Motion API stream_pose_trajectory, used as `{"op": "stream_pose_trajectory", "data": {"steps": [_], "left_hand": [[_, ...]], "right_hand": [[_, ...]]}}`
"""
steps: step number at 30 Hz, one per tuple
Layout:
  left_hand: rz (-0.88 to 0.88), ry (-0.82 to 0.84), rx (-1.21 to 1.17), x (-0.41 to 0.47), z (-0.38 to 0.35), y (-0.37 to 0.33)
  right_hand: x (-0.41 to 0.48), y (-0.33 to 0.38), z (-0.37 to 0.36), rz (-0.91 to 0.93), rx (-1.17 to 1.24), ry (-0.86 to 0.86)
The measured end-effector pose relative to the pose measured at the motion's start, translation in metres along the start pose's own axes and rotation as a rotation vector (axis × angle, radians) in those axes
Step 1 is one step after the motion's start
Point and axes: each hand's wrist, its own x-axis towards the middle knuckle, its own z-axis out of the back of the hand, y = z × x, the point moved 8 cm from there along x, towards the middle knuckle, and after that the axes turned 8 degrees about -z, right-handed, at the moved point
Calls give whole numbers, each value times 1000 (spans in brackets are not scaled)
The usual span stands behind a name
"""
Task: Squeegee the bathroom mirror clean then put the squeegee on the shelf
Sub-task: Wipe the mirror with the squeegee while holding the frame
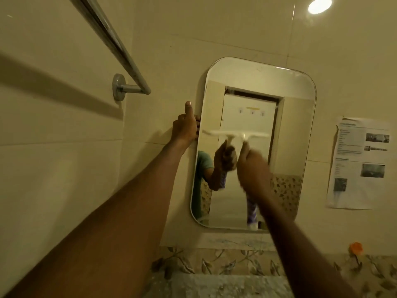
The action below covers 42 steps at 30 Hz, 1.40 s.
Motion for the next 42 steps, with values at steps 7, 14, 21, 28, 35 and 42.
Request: {"op": "stream_pose_trajectory", "data": {"steps": [7, 14, 21, 28, 35, 42], "left_hand": [[-51, -43, 92, -6, -2, 2], [-11, -35, 186, -28, 2, 22], [-4, -51, 199, -26, 2, 28], [48, -57, 172, -12, 8, 29], [-106, -109, 180, 3, 2, -29], [-156, -168, 195, 21, -4, -26]], "right_hand": [[-125, -106, -51, -130, -173, 99], [-66, -50, -6, -18, -24, 51], [-82, -81, -20, -39, 16, 16], [-88, -81, -13, -30, -27, 54], [60, 35, 57, 85, 24, -79], [60, 23, 49, 71, -22, -50]]}}
